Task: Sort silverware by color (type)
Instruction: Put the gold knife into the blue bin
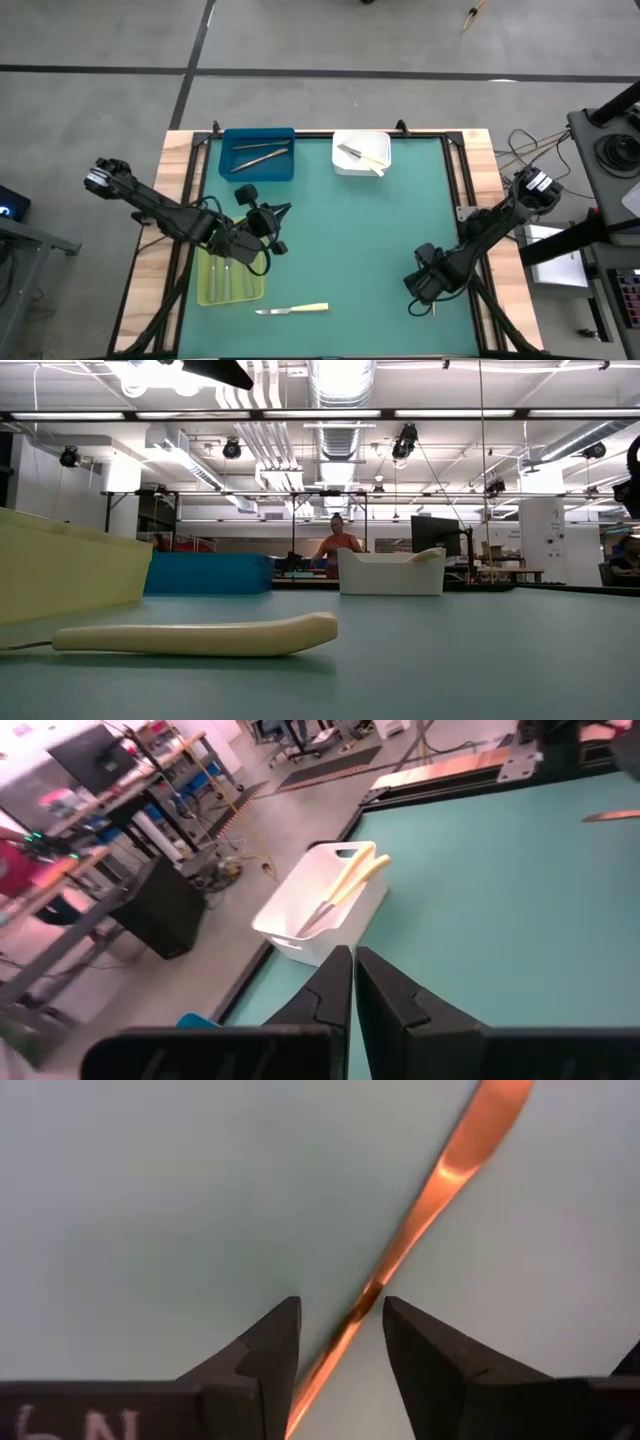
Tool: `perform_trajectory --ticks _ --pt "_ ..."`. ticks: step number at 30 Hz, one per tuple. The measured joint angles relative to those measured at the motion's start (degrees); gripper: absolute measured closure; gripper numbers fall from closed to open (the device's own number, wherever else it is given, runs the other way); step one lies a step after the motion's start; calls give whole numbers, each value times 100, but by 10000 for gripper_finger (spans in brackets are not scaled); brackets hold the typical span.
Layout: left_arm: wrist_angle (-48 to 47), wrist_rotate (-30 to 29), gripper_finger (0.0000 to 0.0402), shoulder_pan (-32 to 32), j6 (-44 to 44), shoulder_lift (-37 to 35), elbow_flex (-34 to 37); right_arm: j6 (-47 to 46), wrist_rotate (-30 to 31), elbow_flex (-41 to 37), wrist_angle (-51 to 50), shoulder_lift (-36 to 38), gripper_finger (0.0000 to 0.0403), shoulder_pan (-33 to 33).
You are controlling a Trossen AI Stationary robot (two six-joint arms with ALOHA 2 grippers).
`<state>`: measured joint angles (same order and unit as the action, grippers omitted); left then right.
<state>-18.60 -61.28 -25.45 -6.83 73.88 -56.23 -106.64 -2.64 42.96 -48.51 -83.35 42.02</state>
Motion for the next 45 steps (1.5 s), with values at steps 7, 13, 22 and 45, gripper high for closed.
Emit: perform_trajectory --ticks 7,13,22,45 --pt "13 443 402 -13 -473 62 -4 158 113 -10 232 -31 339 -65" --pt "52 448 402 -68 -889 251 -9 300 306 -20 366 -33 386 -61" --pt "264 401 402 -690 -1124 418 -9 517 1192 99 539 148 390 103" --pt "726 54 402 -1086 476 -600 560 5318 4035 2149 1233 179 391 -1332"
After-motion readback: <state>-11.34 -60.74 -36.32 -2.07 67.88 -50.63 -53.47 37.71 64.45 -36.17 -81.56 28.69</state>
